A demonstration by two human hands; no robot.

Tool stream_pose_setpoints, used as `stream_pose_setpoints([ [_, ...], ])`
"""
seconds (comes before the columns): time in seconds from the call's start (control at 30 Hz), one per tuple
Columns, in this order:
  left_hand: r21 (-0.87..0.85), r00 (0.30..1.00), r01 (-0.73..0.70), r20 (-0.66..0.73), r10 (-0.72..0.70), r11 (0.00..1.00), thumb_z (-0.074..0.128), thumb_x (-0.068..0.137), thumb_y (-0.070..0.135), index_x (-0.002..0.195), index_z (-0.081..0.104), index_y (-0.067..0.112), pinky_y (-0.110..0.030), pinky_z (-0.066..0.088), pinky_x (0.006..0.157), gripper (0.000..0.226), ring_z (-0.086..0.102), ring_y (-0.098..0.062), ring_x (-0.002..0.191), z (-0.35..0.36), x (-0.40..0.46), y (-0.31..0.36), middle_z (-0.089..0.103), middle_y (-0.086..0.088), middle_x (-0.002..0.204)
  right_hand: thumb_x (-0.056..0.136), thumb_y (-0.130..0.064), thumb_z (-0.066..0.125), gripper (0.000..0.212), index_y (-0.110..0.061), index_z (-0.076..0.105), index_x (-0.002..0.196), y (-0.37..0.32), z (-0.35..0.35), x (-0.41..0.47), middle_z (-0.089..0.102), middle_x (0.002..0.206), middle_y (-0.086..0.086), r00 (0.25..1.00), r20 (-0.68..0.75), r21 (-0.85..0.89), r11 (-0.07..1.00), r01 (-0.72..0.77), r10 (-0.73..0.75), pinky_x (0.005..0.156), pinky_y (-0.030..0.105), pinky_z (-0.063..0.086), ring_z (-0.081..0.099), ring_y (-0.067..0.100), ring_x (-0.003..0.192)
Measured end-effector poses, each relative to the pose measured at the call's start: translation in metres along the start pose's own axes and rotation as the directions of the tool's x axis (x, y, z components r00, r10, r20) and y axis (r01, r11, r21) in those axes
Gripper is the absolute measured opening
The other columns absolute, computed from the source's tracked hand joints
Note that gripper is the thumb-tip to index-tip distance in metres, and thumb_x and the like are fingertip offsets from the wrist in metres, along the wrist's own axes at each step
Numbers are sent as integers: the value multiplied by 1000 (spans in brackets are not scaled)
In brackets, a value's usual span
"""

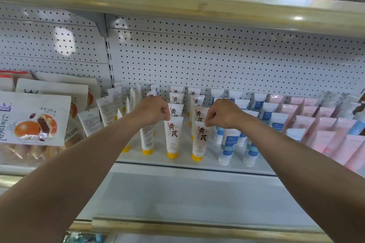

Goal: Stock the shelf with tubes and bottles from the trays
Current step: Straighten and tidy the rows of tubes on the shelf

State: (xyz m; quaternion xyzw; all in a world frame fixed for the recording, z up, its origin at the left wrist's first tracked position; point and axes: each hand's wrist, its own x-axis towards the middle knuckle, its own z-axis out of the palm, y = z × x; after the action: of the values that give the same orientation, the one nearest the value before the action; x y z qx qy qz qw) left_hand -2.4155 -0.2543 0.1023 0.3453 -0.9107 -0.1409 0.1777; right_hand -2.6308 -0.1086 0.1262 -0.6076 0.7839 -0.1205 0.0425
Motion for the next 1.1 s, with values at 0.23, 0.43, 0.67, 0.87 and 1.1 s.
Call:
stream_pose_setpoints([
  [0.23,-50,1000,5,16,-4,999,80,81,26,80,74,24,-26,51,80,6,59,-1,82,2,-5,4,62,20,79,78,-26,82,6,-26,81,84,-3,3,2,76,91,-10,1000,-1,5,1000,-21,21,86,35,58,68,8,88],
  [0.43,-80,998,41,60,-36,996,85,74,34,85,76,26,-34,55,83,17,64,-11,89,4,-4,10,68,8,88,77,-28,83,7,-27,81,84,-2,5,3,76,88,-12,1000,3,-4,1000,-27,27,84,34,58,67,6,86],
  [0.67,-116,998,51,40,-46,992,87,72,31,77,73,28,-36,56,86,15,66,-9,86,9,-4,10,71,10,84,78,-28,82,6,-29,80,83,0,6,2,76,90,-13,1000,2,6,1000,-15,15,83,33,58,67,5,86],
  [0.87,-103,999,29,30,-26,994,86,74,30,78,74,25,-33,55,83,14,66,-9,86,11,-4,11,70,10,83,79,-25,83,6,-28,79,82,0,5,1,74,85,-15,1000,-2,29,1000,1,-1,84,32,58,66,2,83],
  [1.1,-107,998,47,51,-42,993,86,75,29,83,75,23,-33,56,83,16,67,-10,87,9,-3,12,69,10,84,79,-25,84,7,-29,79,83,1,5,2,73,85,-16,1000,0,38,999,5,-5,86,32,57,65,3,84],
])
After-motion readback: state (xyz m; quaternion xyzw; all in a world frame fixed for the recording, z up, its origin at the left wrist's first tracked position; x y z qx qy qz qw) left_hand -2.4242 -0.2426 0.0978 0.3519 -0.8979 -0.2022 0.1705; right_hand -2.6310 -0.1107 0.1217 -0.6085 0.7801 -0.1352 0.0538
